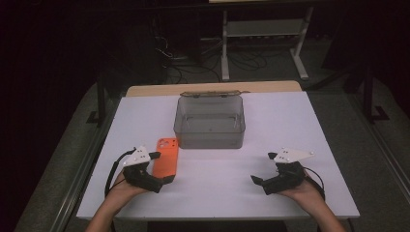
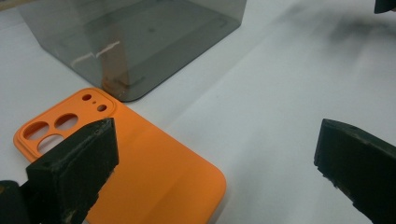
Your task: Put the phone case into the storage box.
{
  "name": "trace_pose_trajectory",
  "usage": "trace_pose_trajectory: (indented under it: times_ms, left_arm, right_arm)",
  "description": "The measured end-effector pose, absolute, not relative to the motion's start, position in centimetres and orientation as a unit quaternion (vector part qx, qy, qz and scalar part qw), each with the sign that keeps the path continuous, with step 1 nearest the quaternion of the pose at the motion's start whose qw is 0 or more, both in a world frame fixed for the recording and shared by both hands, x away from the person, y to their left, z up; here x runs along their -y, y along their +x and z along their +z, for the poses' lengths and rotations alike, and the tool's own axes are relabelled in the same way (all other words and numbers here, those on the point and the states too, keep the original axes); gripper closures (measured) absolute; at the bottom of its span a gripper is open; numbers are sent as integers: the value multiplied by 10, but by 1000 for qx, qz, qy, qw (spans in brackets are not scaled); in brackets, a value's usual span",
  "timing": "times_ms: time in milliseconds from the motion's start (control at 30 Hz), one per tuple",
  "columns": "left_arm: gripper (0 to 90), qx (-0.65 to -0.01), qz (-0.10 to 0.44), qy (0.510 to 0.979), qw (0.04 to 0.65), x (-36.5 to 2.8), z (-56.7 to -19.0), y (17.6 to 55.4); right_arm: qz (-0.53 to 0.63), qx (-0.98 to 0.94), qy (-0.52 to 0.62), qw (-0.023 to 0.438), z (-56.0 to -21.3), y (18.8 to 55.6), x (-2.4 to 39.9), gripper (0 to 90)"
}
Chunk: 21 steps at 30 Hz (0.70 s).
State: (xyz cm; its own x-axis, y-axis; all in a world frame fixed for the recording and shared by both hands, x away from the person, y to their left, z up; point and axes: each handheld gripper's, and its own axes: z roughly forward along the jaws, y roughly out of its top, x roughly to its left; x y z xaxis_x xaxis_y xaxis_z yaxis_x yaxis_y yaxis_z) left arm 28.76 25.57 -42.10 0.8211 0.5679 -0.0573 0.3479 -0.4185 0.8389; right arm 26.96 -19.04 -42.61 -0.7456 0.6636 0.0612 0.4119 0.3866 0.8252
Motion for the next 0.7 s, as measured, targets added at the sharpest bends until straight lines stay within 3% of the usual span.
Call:
trace_pose_trajectory:
  times_ms: [700]
  left_arm:
    - [0,-274,114,839,455,-246,-418,293]
  right_arm:
    - [452,-818,327,140,-425,268,190,0]
